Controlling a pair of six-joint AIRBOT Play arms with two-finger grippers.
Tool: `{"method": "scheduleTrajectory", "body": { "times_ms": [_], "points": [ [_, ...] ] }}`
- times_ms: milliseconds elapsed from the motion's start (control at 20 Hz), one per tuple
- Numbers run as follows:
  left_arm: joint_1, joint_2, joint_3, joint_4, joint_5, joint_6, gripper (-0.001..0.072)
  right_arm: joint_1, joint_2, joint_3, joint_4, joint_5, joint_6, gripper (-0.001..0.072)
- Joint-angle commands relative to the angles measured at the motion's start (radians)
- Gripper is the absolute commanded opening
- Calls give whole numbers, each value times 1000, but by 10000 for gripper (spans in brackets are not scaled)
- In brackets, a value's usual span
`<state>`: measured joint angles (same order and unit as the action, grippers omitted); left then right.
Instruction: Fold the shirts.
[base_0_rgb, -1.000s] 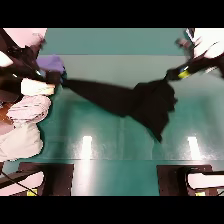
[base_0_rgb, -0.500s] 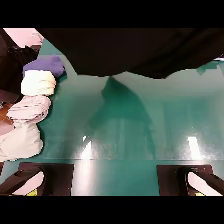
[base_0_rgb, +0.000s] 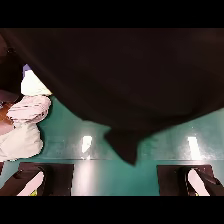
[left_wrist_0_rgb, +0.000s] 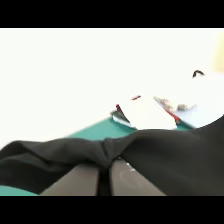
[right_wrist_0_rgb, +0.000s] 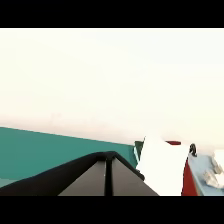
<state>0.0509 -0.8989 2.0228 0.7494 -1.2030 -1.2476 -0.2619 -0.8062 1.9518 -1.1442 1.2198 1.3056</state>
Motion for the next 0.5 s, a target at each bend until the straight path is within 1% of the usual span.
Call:
{"method": "scheduleTrajectory", "body": {
  "times_ms": [0,100,200,250,350,450],
  "points": [
    [1,-30,-127,90,-120,-70,30,-27,-54,-1,53,140,64,12],
    [1,-70,-308,98,-185,-73,30,3,-139,-57,79,236,111,12],
    [1,-108,-527,98,-192,-68,30,80,-227,-173,70,286,119,12],
    [1,-137,-639,102,-185,-50,30,116,-269,-242,68,287,119,12],
    [1,-200,-827,109,-131,-16,30,194,-359,-394,47,218,115,12],
    [1,-283,-942,112,-11,24,30,264,-443,-497,-45,82,115,12]
  ]
}}
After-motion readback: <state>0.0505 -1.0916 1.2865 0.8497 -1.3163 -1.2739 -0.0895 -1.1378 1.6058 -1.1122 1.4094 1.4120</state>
